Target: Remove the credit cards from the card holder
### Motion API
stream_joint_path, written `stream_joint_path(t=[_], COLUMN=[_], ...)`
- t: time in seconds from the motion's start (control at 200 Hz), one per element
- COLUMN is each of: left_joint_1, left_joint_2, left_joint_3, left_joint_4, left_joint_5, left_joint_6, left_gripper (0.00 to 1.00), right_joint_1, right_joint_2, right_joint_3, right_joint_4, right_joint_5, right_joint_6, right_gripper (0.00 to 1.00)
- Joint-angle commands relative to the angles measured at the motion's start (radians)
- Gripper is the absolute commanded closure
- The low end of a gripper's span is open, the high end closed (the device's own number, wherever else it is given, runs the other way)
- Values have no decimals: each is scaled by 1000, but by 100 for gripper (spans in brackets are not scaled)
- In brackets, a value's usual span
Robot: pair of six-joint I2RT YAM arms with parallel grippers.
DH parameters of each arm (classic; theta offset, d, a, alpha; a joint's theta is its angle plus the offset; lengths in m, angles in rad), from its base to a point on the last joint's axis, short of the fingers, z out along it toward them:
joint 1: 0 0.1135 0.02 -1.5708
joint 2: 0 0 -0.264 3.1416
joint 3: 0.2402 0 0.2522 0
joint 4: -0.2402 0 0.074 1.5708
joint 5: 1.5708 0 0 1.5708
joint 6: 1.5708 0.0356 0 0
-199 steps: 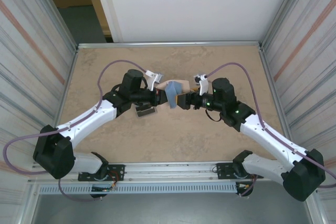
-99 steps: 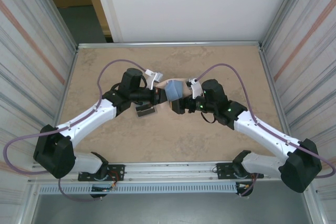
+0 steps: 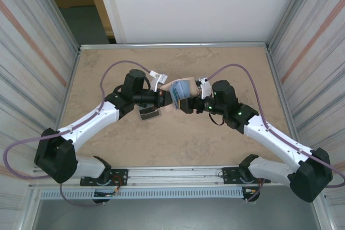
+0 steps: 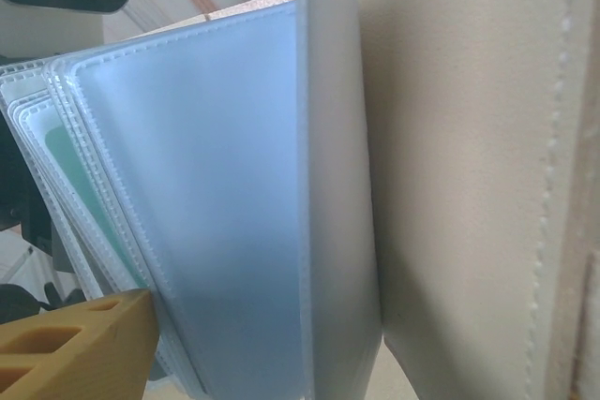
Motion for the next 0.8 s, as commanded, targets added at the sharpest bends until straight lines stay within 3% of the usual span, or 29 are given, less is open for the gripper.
stream_joint_path(t=[0.0,0.426,0.586,0.797], left_joint_1=[5,5,6,6], left_joint_2=[-16,-16,-12,-11], left_joint_3=[16,11,7,5], left_joint_4=[36,44,70,112], left_joint_5=[52,61,75,100], left_joint_6=[8,17,17,13], left_gripper=[100,100,100,100], right_joint_1=[-11,-40,-50,-58], right_joint_2=[-17,-50,-66,-78], right_joint_3=[-3,-38,-55,-74], right_joint_4=[20,82,135,165], right_joint_5=[2,-70,-152,-168], right_joint_6=[9,47,60,69], right_gripper=[25,45,45,44])
